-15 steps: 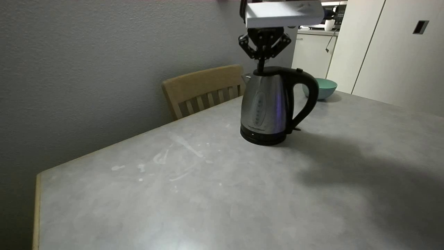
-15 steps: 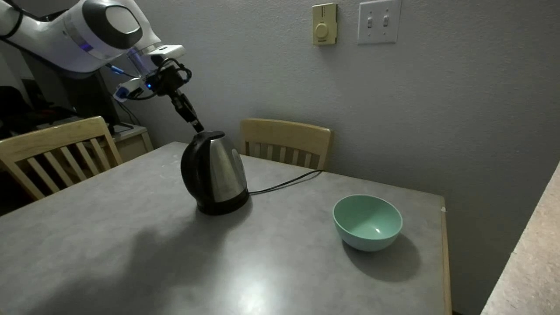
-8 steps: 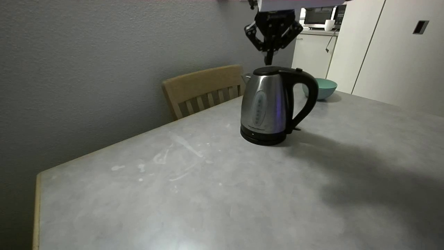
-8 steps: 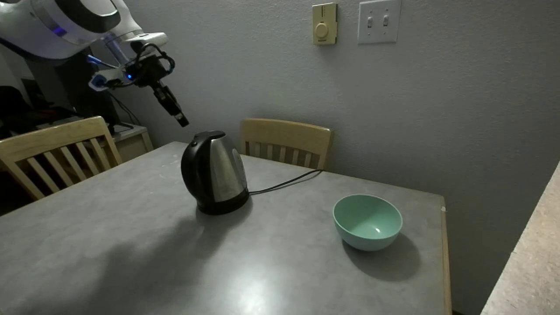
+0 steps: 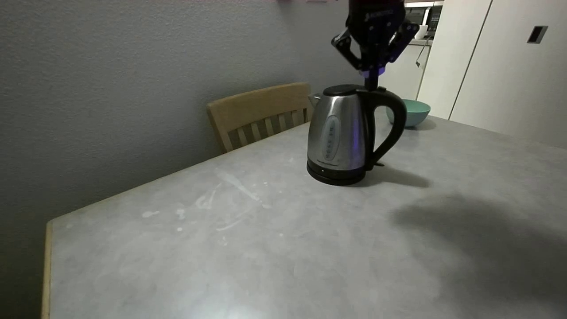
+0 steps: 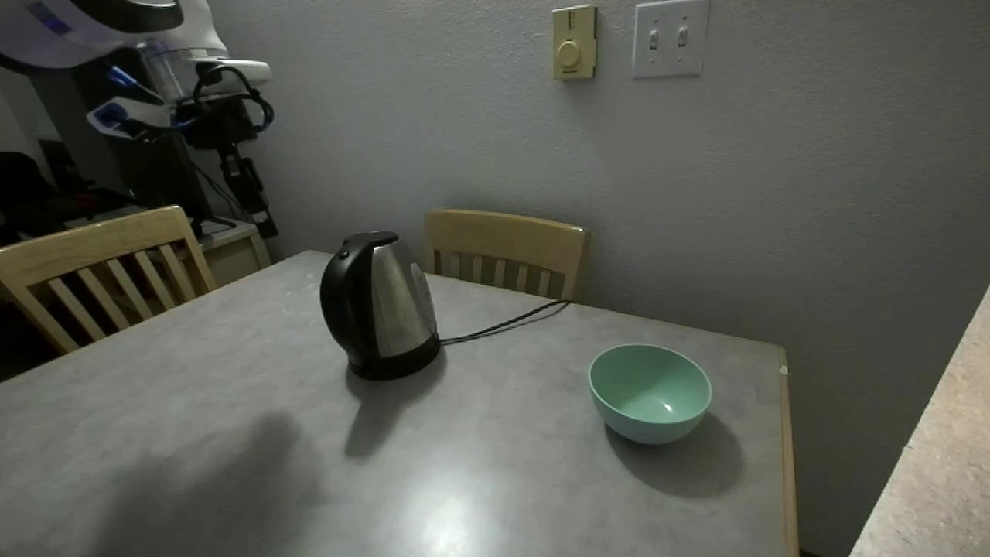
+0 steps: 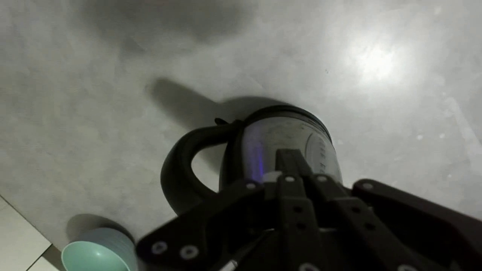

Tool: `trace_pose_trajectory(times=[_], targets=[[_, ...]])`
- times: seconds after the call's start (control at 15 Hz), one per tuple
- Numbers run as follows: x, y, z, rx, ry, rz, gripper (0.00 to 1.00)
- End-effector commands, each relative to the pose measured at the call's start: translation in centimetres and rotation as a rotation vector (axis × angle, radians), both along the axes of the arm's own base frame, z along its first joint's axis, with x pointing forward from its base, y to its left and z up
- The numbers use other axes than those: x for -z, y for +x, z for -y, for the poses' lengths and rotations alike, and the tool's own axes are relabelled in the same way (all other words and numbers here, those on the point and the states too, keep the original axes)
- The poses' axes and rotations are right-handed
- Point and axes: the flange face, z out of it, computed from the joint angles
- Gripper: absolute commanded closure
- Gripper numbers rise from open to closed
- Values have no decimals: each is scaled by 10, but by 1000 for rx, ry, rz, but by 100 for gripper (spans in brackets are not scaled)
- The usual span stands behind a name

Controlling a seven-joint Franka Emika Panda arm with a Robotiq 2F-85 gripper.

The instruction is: Close the lid on the electric kettle

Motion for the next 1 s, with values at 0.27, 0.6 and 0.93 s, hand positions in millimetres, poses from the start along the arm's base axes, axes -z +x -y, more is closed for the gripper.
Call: trace_pose_trajectory(times=[0.27,0.6,0.93], targets=[[-4,-15,-1,-62,39,-65,38],[-5,-17,-7,-58,98,-81,5],[-4,-19,-10,-53,135,-98,0]])
